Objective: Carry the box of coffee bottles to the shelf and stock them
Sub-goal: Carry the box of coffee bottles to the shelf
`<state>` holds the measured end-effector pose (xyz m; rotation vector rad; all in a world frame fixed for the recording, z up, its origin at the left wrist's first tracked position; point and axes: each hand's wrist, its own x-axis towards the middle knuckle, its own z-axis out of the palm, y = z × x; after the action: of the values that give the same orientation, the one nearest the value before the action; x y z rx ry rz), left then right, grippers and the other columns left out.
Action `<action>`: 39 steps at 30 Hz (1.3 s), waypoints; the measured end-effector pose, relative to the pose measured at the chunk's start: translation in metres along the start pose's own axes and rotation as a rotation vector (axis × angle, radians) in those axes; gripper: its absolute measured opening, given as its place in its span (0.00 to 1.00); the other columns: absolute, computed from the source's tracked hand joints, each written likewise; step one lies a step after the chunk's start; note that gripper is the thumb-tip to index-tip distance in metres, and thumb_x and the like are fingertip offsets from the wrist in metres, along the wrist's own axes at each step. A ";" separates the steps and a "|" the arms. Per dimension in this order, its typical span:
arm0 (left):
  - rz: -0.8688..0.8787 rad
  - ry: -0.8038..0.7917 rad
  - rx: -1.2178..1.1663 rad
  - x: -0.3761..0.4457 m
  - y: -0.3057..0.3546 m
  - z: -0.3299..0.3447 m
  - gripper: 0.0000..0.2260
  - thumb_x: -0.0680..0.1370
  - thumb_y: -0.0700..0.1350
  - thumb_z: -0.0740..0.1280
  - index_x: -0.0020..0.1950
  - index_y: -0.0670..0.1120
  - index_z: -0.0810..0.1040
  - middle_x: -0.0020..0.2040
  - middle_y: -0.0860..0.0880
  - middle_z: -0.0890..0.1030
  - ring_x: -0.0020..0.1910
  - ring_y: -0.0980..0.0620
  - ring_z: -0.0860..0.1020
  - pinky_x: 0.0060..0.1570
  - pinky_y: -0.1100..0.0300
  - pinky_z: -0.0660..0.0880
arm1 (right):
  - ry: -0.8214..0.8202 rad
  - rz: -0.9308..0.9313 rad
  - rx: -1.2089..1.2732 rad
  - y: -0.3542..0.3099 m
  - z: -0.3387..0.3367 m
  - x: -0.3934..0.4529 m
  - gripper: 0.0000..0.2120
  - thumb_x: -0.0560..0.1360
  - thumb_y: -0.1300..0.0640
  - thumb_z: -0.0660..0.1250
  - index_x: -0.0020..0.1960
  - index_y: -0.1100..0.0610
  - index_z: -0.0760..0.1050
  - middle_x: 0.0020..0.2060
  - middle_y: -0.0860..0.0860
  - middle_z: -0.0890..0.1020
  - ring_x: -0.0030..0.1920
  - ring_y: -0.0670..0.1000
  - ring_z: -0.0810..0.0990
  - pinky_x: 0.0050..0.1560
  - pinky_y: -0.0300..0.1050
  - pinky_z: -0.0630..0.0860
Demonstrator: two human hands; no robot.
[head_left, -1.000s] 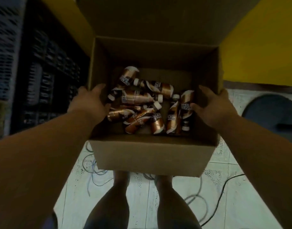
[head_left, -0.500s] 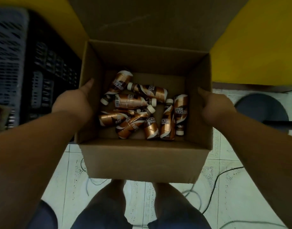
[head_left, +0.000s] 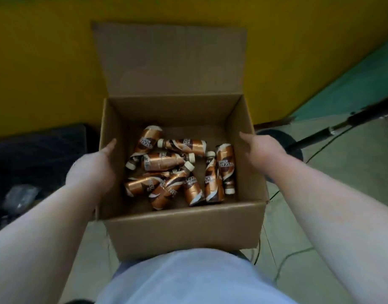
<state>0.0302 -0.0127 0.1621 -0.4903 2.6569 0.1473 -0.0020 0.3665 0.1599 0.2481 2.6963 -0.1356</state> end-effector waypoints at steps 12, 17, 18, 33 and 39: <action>0.655 0.017 0.253 -0.085 0.120 -0.037 0.42 0.72 0.33 0.61 0.76 0.67 0.51 0.58 0.42 0.80 0.38 0.45 0.78 0.27 0.55 0.77 | 0.080 0.552 0.317 0.125 0.052 -0.237 0.31 0.74 0.58 0.64 0.75 0.41 0.63 0.63 0.56 0.79 0.58 0.59 0.79 0.53 0.45 0.76; 0.918 0.019 0.329 -0.171 0.209 0.007 0.40 0.73 0.33 0.63 0.76 0.65 0.53 0.60 0.42 0.79 0.44 0.46 0.79 0.30 0.55 0.77 | 0.096 0.795 0.451 0.204 0.096 -0.353 0.30 0.75 0.57 0.64 0.74 0.40 0.64 0.57 0.56 0.82 0.49 0.57 0.81 0.43 0.41 0.73; 0.966 0.013 0.327 -0.189 0.227 0.018 0.40 0.73 0.33 0.63 0.76 0.64 0.54 0.59 0.42 0.80 0.42 0.48 0.78 0.29 0.56 0.76 | 0.105 0.839 0.492 0.220 0.104 -0.379 0.30 0.75 0.57 0.65 0.74 0.40 0.64 0.54 0.57 0.83 0.44 0.56 0.79 0.39 0.40 0.70; 1.725 -0.114 0.641 -0.488 0.502 0.168 0.38 0.75 0.38 0.63 0.78 0.60 0.49 0.59 0.44 0.81 0.44 0.49 0.78 0.40 0.58 0.74 | 0.103 1.388 0.584 0.382 0.188 -0.650 0.22 0.75 0.53 0.62 0.69 0.46 0.69 0.59 0.56 0.80 0.56 0.58 0.79 0.52 0.49 0.76; 2.014 -0.092 0.738 -0.598 0.621 0.239 0.34 0.75 0.41 0.62 0.77 0.62 0.55 0.60 0.42 0.80 0.49 0.45 0.80 0.40 0.56 0.74 | 0.106 1.671 0.746 0.437 0.219 -0.686 0.30 0.75 0.53 0.65 0.75 0.45 0.61 0.65 0.55 0.77 0.61 0.55 0.77 0.55 0.47 0.75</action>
<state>0.4044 0.7981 0.2218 2.2236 1.7567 -0.2284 0.7846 0.6600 0.2278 2.4602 1.5463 -0.5494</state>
